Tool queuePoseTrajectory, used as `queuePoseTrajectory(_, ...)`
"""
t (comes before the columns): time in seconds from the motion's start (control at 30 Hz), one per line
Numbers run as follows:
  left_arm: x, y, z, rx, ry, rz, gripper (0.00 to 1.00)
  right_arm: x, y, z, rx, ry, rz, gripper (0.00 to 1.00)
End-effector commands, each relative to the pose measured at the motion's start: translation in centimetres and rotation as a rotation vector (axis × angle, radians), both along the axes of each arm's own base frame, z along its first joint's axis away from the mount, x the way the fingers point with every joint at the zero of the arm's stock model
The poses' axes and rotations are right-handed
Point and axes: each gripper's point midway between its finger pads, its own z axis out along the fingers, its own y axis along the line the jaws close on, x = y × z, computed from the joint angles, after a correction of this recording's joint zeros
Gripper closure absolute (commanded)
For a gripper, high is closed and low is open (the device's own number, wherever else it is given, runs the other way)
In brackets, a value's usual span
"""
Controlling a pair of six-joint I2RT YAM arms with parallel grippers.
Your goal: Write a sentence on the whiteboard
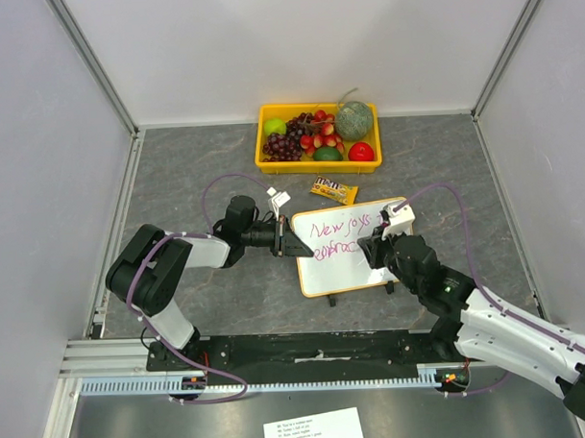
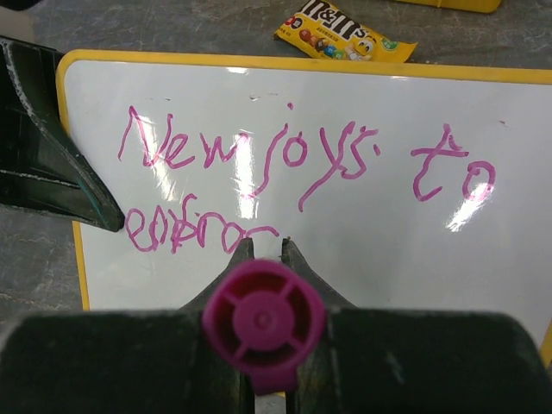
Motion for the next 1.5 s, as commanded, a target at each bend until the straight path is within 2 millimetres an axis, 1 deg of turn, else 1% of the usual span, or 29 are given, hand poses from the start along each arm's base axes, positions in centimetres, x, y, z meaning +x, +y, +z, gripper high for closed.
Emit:
queuePoseTrajectory(0.0,0.7,2.4,-6.1,0.221,0.103,0.144,0.98,0.9,-0.7,3.1,0.014,-0.069,-0.053,1.0)
queuePoseTrajectory(0.17,0.7,2.5,-6.1,0.221,0.101,0.145,0.98,1.1,-1.0,3.9,0.011,-0.091,-0.063,1.0)
queuePoseTrajectory(0.33,0.7,2.5,-6.1,0.221,0.103,0.146,0.98,1.1,-0.9,3.9,0.006,-0.092,-0.059,1.0)
queuePoseTrajectory(0.67,0.6,2.4,-6.2,0.219,0.104,0.14,0.98,1.1,-0.1,3.1,0.023,-0.075,-0.031,1.0)
queuePoseTrajectory(0.87,0.7,2.4,-6.2,0.219,0.104,0.141,0.98,1.2,0.1,1.8,0.002,-0.049,-0.032,1.0)
queuePoseTrajectory(1.2,0.7,2.4,-6.2,0.22,0.107,0.142,0.98,1.2,-1.5,0.9,-0.047,-0.042,-0.088,1.0)
queuePoseTrajectory(1.37,0.6,2.4,-6.2,0.22,0.108,0.139,0.98,1.3,-2.4,0.9,-0.069,-0.047,-0.127,1.0)
queuePoseTrajectory(1.47,0.7,2.4,-6.2,0.219,0.107,0.141,0.98,1.4,-2.6,0.9,-0.077,-0.049,-0.137,1.0)
